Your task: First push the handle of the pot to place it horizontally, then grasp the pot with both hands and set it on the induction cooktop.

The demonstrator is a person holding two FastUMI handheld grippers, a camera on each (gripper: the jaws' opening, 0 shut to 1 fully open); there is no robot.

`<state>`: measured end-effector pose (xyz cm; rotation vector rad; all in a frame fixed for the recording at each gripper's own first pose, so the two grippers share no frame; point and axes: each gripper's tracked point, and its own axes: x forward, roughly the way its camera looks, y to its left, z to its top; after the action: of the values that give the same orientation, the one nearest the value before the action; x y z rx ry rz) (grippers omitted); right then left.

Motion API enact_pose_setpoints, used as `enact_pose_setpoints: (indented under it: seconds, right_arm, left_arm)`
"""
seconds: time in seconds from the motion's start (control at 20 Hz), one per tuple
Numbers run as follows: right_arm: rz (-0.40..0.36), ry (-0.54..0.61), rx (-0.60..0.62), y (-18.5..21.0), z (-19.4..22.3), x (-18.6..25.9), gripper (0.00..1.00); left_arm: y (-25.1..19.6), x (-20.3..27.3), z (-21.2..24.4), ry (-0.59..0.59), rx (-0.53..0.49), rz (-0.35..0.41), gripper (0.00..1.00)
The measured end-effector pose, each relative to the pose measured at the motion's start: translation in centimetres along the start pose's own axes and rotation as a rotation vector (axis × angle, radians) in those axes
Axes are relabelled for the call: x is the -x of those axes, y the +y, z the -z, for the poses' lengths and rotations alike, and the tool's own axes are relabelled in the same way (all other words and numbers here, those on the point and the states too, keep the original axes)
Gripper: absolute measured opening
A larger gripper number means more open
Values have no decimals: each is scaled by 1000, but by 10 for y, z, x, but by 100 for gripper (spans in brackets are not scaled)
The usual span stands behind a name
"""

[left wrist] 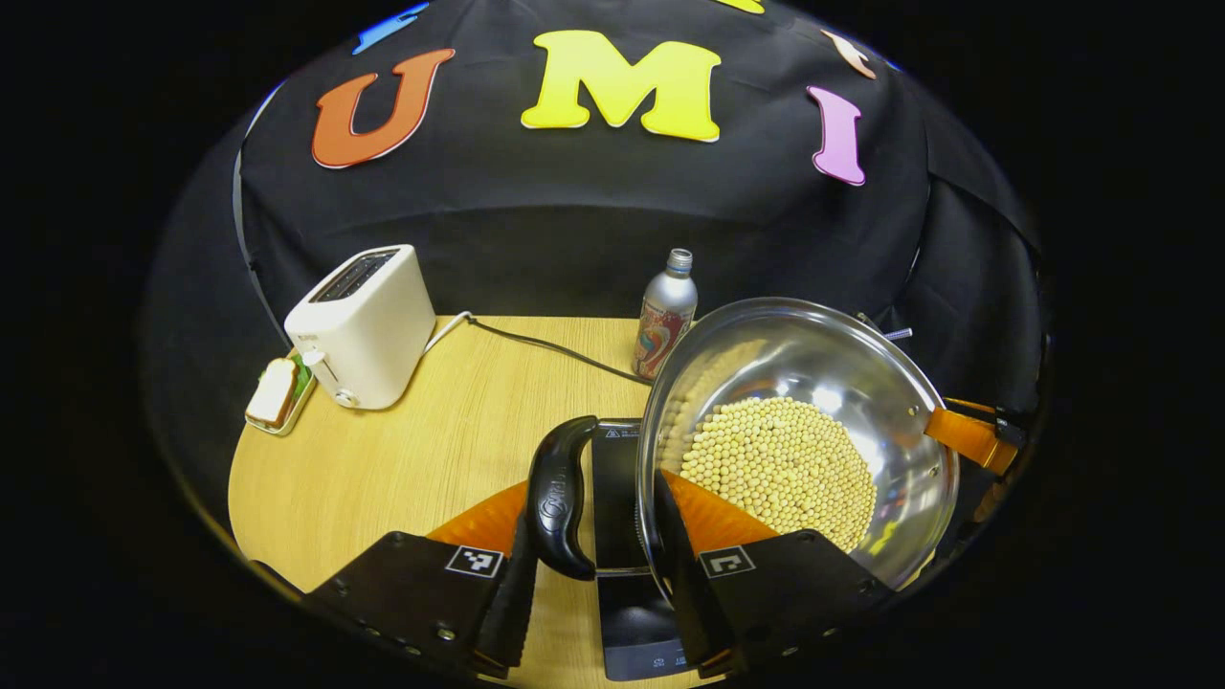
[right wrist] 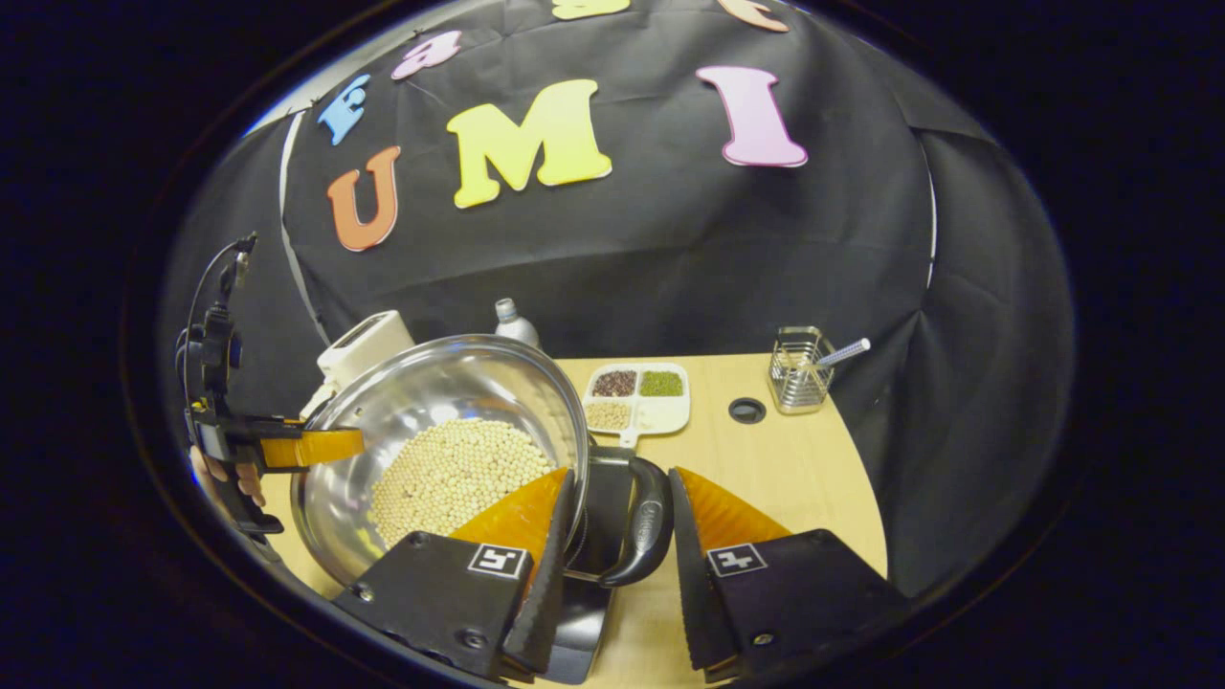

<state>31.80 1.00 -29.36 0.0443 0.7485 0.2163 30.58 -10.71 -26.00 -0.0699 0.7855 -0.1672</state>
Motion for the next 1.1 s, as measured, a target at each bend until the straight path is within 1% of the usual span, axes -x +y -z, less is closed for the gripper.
enact_pose_setpoints:
  seconds: [0.05, 0.1, 0.2, 0.25, 0.3, 0.35, 0.4, 0.45, 0.5, 0.55, 0.6, 0.65, 0.7, 0.75, 0.8, 0.9, 0.95, 1.0, 1.05, 1.1]
  right_arm:
    - [6, 7, 7, -1, 6, -6, 52]
    - [11, 14, 13, -3, 10, -11, 55]
    - [17, 30, 7, -4, 19, -21, 53]
    - [18, 37, 2, -5, 22, -26, 53]
    - [18, 42, -2, -5, 26, -30, 55]
    - [19, 46, -7, -6, 30, -35, 53]
    - [18, 51, -10, -5, 35, -40, 53]
    - [16, 49, -11, -7, 41, -49, 53]
    - [10, 20, -34, -7, 37, -48, 53]
    - [7, 7, -46, -7, 40, -46, 54]
    - [4, -25, -65, -8, 39, -47, 56]
    - [8, -38, -78, -8, 40, -48, 58]
    - [16, -56, -78, -9, 38, -48, 61]
    - [27, -61, -62, -8, 40, -49, 63]
    - [38, -67, -37, -8, 40, -49, 64]
    - [53, -73, -24, -10, 40, -48, 70]
    - [55, -74, -31, -9, 41, -48, 71]
    - [55, -73, -34, -8, 41, -49, 67]
    - [57, -75, -39, -9, 41, -50, 72]
    - [55, -71, -42, -8, 41, -50, 69]
  left_arm:
    - [0, -5, 3, 1, 0, -2, 59]
    - [1, -12, 9, 6, 1, -2, 59]
    - [2, -24, 18, 22, 12, 3, 59]
    - [3, -29, 22, 33, 18, 6, 59]
    - [3, -33, 26, 40, 24, 7, 59]
    - [4, -37, 29, 42, 20, 6, 59]
    - [6, -41, 33, 39, 20, 3, 59]
    - [8, -45, 39, 43, 26, 2, 69]
    - [11, -49, 45, 42, 45, -1, 50]
    - [11, -51, 34, -18, 59, 2, 60]
    - [11, -53, 38, -23, 57, -5, 61]
    - [11, -52, 37, -38, 52, -8, 61]
    - [11, -52, 36, -50, 53, -11, 67]
    - [11, -52, 36, -58, 57, -11, 74]
    - [11, -53, 36, -62, 60, -8, 64]
    - [11, -53, 35, -70, 62, -4, 65]
    - [12, -54, 35, -71, 60, -3, 64]
    - [12, -53, 36, -70, 56, -2, 65]
    - [12, -53, 35, -68, 55, 1, 65]
    - [12, -53, 36, -64, 55, 4, 66]
